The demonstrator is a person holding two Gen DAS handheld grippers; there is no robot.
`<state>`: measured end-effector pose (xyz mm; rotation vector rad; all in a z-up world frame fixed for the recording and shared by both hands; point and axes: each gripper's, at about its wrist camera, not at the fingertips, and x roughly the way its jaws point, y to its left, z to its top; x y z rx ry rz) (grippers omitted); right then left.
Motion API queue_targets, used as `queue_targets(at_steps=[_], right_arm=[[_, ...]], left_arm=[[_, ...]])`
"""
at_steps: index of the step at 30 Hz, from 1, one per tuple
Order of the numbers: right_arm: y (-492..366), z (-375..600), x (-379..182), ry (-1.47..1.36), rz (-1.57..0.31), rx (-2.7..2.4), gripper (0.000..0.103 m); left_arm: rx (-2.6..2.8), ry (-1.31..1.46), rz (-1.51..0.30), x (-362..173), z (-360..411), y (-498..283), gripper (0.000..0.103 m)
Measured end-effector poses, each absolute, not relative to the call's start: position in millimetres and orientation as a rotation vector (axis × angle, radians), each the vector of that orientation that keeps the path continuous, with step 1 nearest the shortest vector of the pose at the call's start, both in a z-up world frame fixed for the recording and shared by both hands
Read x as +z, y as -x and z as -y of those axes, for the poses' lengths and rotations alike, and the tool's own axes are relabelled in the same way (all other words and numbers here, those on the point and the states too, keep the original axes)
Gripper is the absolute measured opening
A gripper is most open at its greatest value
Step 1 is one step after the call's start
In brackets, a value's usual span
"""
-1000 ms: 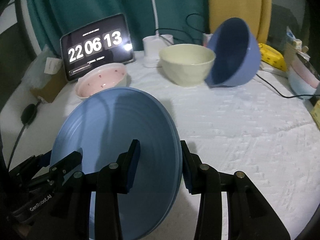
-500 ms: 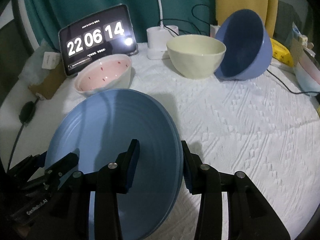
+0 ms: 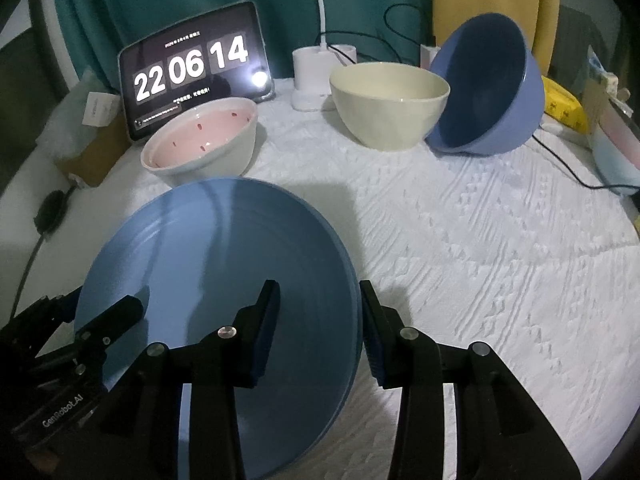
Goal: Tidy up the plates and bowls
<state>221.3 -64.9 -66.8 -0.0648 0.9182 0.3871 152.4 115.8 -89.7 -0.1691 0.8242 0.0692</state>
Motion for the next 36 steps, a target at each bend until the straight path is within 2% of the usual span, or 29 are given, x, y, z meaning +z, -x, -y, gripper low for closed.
queue_targets(at_steps=[9, 13, 21, 23, 28, 36], right_arm=[[-222, 76, -47, 0.071, -0.872, 0.384, 0.042], [-226, 86, -35, 0.080, -0.845, 0.361, 0.042], [-249, 120, -16, 0.084, -0.787, 0.276, 0.042], [-256, 128, -13, 0.084, -0.773, 0.251, 0.044], [-278, 146, -6, 0.087, -0.732, 0.177, 0.060], [-322, 162, -8, 0.100, -0.689, 0.058, 0.061]], left_arm=[[0.136, 0.174, -0.734, -59, -122, -145, 0.058], [0.114, 0.194, -0.694, -45, -114, -147, 0.064], [0.033, 0.181, -0.652, -25, -83, -169, 0.066], [0.022, 0.188, -0.643, -21, -78, -175, 0.066], [-0.014, 0.177, -0.650, -19, -61, -197, 0.066], [-0.037, 0.176, -0.661, -23, -44, -225, 0.066]])
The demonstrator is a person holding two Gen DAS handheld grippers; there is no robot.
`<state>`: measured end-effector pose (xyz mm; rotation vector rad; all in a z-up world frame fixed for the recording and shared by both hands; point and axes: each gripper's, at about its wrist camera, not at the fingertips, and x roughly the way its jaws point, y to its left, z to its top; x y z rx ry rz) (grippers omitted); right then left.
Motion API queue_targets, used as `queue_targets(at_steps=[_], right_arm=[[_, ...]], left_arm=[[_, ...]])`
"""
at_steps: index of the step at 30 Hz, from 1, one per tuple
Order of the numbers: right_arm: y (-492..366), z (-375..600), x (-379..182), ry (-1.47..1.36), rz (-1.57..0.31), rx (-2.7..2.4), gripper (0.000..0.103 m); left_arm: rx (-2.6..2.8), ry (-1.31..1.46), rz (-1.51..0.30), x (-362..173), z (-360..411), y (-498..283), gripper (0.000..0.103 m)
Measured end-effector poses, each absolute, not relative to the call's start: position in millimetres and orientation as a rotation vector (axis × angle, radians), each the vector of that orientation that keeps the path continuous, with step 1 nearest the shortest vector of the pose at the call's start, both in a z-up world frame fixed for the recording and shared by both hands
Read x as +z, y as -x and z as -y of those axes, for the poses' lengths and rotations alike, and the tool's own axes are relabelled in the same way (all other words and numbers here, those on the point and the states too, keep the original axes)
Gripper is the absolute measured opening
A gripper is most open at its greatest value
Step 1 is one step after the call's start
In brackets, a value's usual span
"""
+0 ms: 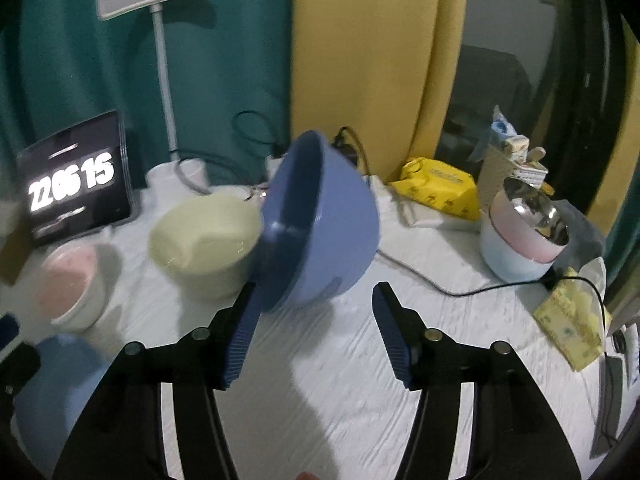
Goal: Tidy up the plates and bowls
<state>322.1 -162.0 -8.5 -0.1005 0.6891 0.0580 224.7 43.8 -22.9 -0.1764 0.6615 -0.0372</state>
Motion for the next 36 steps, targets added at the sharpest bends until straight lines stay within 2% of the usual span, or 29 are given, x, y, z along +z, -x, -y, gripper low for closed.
queue_targets(at_steps=[7, 8, 10, 11, 16, 30, 36], right_arm=[[-340, 172, -22, 0.087, -0.667, 0.023, 0.059], [-342, 175, -25, 0.078, -0.671, 0.024, 0.054], [-345, 183, -31, 0.069, -0.687, 0.006, 0.022], [-345, 191, -35, 0.056, -0.692, -0.012, 0.016], [-341, 224, -46, 0.009, -0.721, -0.028, 0.012], [-313, 303, -52, -0.065, -0.737, 0.003, 0.011], [-308, 331, -56, -0.099, -0.737, 0.011, 0.011]], left_arm=[[-0.043, 0.175, -0.690, -32, -28, -242, 0.066], [-0.045, 0.172, -0.692, -32, -25, -244, 0.066], [-0.050, 0.159, -0.696, -34, -16, -248, 0.066], [-0.053, 0.153, -0.698, -35, -12, -250, 0.066], [-0.080, 0.120, -0.697, -35, 18, -256, 0.066], [-0.150, 0.016, -0.650, -29, 113, -284, 0.066], [-0.141, 0.065, -0.691, -51, 135, -313, 0.066]])
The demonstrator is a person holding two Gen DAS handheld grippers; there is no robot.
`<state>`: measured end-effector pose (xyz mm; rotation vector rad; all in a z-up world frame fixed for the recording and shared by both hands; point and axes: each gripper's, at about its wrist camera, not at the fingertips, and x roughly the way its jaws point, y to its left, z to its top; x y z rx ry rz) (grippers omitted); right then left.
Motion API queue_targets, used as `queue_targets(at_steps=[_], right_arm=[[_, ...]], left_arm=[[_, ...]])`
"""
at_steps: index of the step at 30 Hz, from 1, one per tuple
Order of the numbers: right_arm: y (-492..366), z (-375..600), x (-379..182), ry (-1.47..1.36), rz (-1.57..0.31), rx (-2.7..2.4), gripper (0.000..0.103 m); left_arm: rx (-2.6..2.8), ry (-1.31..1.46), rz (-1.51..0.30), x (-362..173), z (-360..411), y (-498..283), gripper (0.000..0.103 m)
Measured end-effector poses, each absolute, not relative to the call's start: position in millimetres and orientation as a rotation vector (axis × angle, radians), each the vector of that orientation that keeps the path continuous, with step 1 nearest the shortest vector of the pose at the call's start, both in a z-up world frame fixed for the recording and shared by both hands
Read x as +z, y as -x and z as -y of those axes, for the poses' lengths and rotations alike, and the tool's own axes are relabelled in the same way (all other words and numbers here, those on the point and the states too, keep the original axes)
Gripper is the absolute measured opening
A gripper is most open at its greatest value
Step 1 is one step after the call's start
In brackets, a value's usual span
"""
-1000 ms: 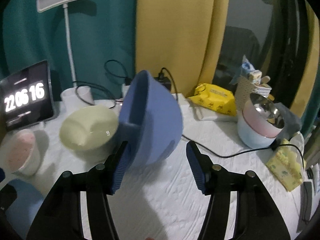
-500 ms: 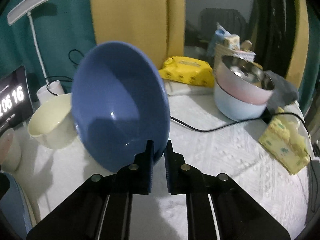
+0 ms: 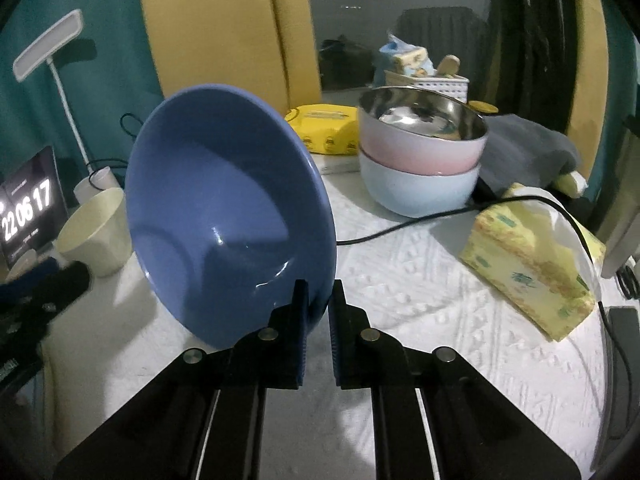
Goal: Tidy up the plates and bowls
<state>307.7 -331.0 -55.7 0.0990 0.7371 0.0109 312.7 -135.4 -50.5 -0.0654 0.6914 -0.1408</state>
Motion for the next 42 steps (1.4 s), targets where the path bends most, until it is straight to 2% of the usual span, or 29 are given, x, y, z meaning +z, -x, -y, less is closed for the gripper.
queue_targets(at_steps=[5, 6, 7, 8, 10, 11, 15, 18, 20, 42], right_arm=[[-316, 340, -62, -0.128, -0.744, -0.003, 0.015], [-318, 340, -63, -0.131, -0.746, -0.001, 0.021], [-320, 340, -64, -0.136, -0.748, 0.001, 0.031], [-323, 340, -66, -0.144, -0.751, 0.006, 0.036], [-326, 341, -69, -0.159, -0.761, 0.014, 0.038], [-328, 341, -71, -0.171, -0.760, 0.023, 0.039], [-333, 340, -75, -0.172, -0.768, 0.031, 0.037], [-332, 337, -73, -0.155, -0.757, 0.041, 0.018], [-330, 334, -72, -0.145, -0.751, 0.048, 0.017], [-254, 309, -31, -0.162, -0.723, 0.090, 0.016]], left_arm=[[-0.135, 0.071, -0.724, -68, 147, -330, 0.065], [-0.135, 0.069, -0.727, -70, 149, -333, 0.065], [-0.138, 0.070, -0.726, -73, 152, -337, 0.065], [-0.138, 0.072, -0.725, -74, 153, -339, 0.065], [-0.145, 0.081, -0.728, -77, 156, -344, 0.065], [-0.150, 0.080, -0.731, -77, 158, -346, 0.059], [-0.169, 0.067, -0.747, -79, 165, -353, 0.043], [-0.196, 0.060, -0.746, -78, 171, -354, 0.033], [-0.210, 0.053, -0.742, -76, 174, -352, 0.030], [-0.199, 0.065, -0.703, -38, 146, -272, 0.028]])
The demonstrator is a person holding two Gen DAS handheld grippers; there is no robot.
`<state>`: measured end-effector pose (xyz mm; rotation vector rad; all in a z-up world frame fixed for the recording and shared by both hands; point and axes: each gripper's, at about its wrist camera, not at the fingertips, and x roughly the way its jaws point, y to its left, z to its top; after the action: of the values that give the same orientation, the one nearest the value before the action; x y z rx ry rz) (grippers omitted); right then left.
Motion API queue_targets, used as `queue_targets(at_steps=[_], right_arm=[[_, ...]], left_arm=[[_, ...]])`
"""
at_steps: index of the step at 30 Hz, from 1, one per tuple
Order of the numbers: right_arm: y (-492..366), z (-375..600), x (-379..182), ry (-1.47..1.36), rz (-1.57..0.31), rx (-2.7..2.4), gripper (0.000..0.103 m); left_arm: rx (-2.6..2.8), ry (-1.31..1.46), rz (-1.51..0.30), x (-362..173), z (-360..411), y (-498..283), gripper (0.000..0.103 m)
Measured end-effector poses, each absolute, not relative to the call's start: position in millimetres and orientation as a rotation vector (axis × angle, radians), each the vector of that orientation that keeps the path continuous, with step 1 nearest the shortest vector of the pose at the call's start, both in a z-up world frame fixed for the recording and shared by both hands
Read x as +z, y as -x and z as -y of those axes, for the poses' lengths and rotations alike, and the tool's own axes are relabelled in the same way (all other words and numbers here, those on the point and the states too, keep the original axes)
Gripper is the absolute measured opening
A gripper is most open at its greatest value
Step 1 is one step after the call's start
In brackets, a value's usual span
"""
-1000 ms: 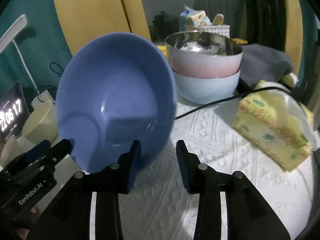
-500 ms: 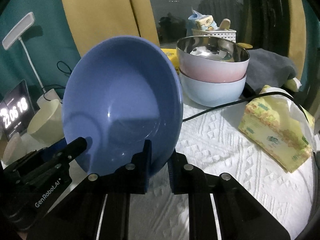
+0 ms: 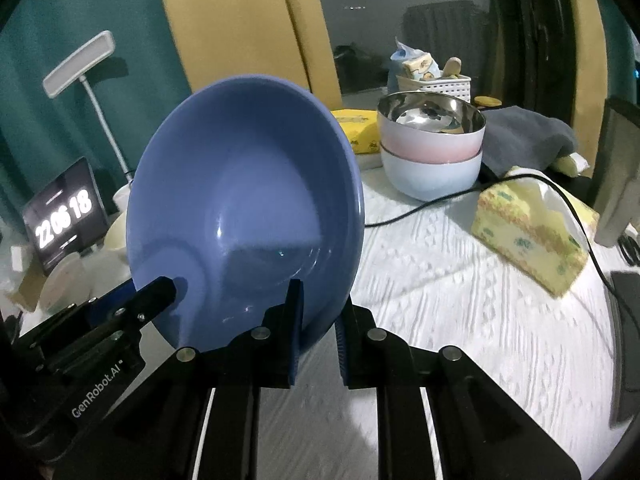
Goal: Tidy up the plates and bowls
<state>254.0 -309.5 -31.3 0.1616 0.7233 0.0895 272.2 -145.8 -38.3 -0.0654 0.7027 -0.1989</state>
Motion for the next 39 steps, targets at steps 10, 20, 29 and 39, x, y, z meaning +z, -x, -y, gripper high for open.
queue_targets(at_steps=[10, 20, 29, 39], right_arm=[[-209, 295, -31, -0.172, -0.740, 0.107, 0.017], [-176, 273, -34, -0.174, -0.777, 0.124, 0.017], [-159, 256, -39, -0.176, -0.809, 0.146, 0.022], [-150, 252, -39, -0.200, -0.826, 0.152, 0.035]], left_arm=[[-0.206, 0.064, -0.688, -30, 128, -224, 0.028], [-0.200, 0.074, -0.707, -33, 107, -189, 0.028], [-0.200, 0.078, -0.712, -35, 91, -163, 0.028], [-0.211, 0.077, -0.718, -36, 89, -150, 0.028]])
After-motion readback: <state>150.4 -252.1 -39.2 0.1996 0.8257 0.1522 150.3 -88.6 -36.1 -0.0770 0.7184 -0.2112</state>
